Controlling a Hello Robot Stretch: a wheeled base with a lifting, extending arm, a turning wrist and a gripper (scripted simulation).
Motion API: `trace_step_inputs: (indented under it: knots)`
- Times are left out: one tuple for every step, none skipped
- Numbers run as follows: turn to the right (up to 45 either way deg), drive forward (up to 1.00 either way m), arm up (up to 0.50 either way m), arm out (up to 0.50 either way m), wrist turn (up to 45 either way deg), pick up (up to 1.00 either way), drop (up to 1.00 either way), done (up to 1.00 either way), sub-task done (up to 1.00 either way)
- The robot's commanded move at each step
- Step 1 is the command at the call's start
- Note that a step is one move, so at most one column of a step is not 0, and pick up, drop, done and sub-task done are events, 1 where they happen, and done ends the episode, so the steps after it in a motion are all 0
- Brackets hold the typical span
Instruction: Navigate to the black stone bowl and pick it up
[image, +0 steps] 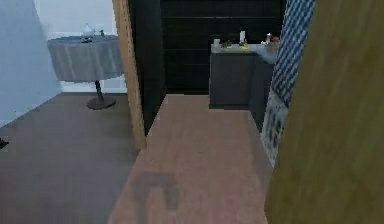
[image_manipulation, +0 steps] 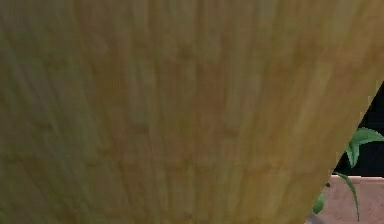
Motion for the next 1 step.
trace_step_inputs:
  knots:
    - [3.0, 0.0, 0.0, 0.0, 0.0, 0.0, 0.0, 0.0, 0.0]
